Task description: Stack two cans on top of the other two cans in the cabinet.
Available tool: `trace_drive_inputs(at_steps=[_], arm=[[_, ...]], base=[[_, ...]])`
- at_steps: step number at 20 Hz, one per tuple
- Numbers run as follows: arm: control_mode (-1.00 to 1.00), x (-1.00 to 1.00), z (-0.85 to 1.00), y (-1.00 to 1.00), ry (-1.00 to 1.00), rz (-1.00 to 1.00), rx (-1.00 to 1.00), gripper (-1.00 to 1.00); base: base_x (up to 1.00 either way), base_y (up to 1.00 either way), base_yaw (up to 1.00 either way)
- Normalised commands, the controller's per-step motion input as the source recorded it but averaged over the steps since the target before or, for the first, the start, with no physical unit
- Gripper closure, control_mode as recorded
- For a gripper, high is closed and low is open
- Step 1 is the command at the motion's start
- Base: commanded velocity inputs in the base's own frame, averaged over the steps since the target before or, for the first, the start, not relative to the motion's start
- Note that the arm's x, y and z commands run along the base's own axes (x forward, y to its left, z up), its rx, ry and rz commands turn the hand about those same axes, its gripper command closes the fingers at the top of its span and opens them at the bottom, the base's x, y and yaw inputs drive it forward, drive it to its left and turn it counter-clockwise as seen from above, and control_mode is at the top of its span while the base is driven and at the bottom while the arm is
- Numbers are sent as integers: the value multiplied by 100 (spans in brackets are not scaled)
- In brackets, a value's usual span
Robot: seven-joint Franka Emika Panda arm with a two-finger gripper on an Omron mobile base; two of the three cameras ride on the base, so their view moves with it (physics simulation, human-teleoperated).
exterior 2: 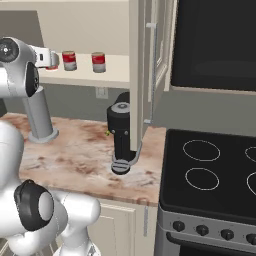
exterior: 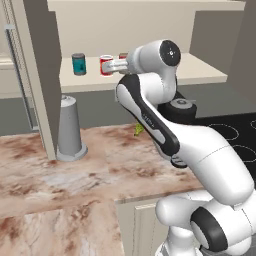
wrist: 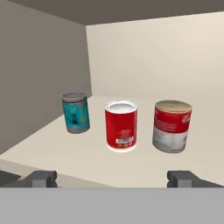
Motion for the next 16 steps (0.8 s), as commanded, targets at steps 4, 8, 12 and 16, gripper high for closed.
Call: trace_drive_inputs(at_steps=[4, 8, 12, 16], arm=[[-100, 17, 0, 3, 0, 0, 1, -100], [-100, 17, 0, 6, 2, 0, 0, -100], [-100, 17, 0, 11, 14, 0, 0, -100], [-100, 20, -1, 0, 8, 0, 0, -100]], base=[[0, 0, 0], [0, 0, 0], [0, 0, 0], [0, 0, 0]])
